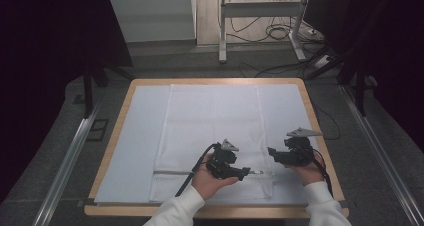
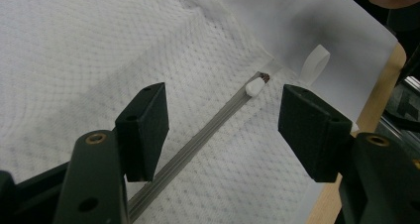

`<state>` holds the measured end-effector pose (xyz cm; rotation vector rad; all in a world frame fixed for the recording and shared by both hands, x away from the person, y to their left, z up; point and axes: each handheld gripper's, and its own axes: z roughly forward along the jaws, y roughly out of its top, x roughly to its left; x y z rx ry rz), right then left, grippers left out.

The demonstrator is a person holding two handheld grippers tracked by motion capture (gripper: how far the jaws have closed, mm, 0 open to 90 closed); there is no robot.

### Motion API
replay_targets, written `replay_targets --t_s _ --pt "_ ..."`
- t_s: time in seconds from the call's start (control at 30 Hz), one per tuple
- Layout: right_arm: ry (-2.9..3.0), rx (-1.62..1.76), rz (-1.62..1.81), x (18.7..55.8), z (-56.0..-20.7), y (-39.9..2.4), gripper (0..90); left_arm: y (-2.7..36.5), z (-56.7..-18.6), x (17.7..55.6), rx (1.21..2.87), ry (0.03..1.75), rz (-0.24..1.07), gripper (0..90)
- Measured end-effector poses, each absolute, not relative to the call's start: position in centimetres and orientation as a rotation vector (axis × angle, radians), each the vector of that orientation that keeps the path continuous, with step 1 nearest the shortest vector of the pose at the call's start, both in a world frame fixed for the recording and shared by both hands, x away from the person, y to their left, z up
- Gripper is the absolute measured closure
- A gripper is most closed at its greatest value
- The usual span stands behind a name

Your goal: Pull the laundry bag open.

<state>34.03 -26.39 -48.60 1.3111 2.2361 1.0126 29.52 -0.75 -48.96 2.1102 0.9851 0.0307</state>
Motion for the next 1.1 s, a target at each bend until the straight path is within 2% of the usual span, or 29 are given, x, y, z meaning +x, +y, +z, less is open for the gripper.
replay_targets --t_s 0.77,0.87,1.1 --pt "2.235 1.306 0.980 34.1 -48.7 -26.4 25.4 -2.7 -49.5 29.9 2.103 0.994 -0.005 38.3" --pt "2.233 1.307 0.983 34.1 -48.7 -26.5 25.5 -3.0 -49.7 30.0 2.113 1.010 -0.014 43.1" --pt "2.230 1.312 0.981 34.0 -48.7 -26.5 25.5 -4.1 -50.6 30.1 2.129 1.011 -0.072 43.6"
